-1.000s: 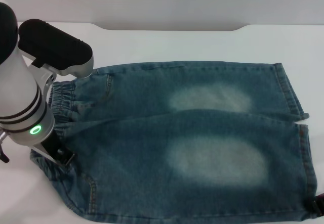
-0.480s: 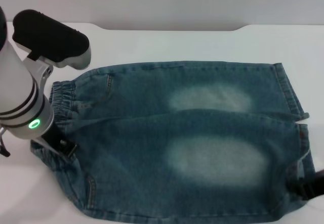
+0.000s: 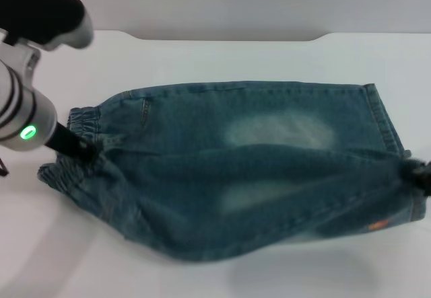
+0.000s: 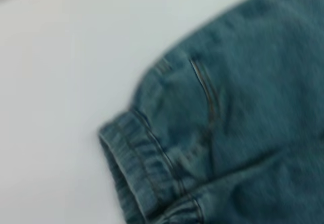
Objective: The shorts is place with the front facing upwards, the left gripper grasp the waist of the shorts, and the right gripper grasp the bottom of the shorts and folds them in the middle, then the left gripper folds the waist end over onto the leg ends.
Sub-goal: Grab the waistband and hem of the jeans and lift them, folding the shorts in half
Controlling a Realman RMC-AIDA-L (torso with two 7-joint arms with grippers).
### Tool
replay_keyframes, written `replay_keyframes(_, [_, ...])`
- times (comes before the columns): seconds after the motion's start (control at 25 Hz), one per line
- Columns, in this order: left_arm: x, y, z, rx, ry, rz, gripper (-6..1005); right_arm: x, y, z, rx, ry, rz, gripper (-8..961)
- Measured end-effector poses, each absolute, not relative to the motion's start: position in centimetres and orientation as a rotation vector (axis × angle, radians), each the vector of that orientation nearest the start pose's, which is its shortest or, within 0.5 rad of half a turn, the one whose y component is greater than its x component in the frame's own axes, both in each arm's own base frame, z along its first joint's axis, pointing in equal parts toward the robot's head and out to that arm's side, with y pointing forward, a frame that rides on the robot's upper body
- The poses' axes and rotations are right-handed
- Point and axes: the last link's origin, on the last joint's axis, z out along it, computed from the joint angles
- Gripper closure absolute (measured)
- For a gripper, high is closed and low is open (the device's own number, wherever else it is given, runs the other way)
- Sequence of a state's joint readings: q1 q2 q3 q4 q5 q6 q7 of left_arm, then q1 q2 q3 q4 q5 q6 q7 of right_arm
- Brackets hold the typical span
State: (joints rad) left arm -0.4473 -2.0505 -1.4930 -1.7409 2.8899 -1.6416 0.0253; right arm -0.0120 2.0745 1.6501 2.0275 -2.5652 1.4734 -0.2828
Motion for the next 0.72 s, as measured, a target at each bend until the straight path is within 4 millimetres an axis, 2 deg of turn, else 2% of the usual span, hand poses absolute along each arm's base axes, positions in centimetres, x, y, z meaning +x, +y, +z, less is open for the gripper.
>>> replay_keyframes(0.24, [-17.6, 33.0, 3.7, -2.087, -1.072, 0.467, 840, 21.2, 26.9, 8.2, -2.111, 1.082, -0.080, 919])
replay_keyframes(0.32, [-17.9, 33.7, 4.2, -2.067, -1.042, 0.377, 837, 21.5, 27.3, 8.7, -2.082, 1.031, -0.052, 919])
replay_keyframes(0.6, [-18.1, 34.8, 4.2, -2.054, -0.980, 0.273, 830, 21.7, 28.4, 10.5, -1.972, 0.914, 0.048, 918])
replay_keyframes(0.72, [-18.3, 35.2, 4.1, -2.046, -0.969, 0.242, 826, 21.9, 28.9, 10.6, -1.940, 0.885, 0.085, 917])
